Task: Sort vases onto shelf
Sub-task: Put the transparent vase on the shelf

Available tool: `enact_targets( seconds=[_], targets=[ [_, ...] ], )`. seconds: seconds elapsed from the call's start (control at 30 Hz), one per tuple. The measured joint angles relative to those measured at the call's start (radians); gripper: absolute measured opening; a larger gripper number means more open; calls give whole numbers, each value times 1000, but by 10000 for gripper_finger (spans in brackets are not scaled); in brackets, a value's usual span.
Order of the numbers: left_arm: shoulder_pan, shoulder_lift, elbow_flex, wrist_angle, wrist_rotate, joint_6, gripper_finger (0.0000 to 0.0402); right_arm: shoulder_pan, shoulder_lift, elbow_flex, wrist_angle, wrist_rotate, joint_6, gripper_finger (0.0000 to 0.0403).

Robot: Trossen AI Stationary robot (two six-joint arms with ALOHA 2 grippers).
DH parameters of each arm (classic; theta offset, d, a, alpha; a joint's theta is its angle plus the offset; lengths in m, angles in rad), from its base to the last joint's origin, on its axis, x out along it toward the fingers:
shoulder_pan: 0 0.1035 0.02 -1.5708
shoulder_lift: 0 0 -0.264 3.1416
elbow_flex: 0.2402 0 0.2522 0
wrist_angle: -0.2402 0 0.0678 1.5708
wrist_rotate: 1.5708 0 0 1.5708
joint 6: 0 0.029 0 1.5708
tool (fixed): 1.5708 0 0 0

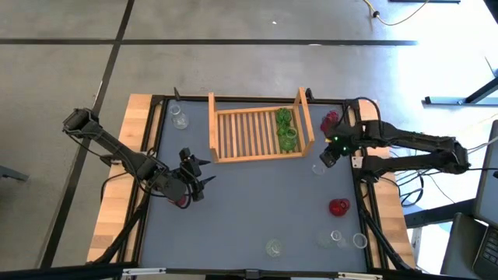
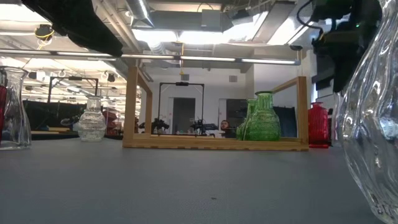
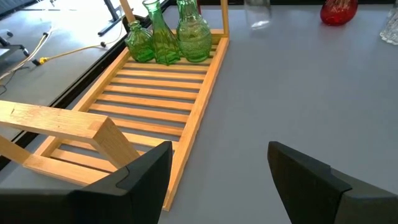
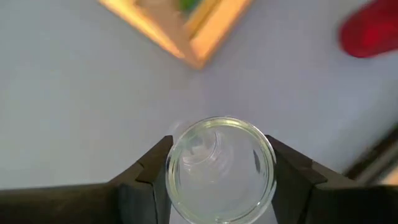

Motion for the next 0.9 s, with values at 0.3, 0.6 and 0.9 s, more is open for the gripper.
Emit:
enact_targets(
  seconds=[0.3,0.6,0.9],
  targets=[
    [0,0,0,0,0,0,259,255,0,0,189,-57,0,178],
    [0,0,0,0,0,0,259,344,8,1,385,-38,66,179],
    [0,0,0,0,0,0,259,354,150,153,396,33,-20,179]
  ],
)
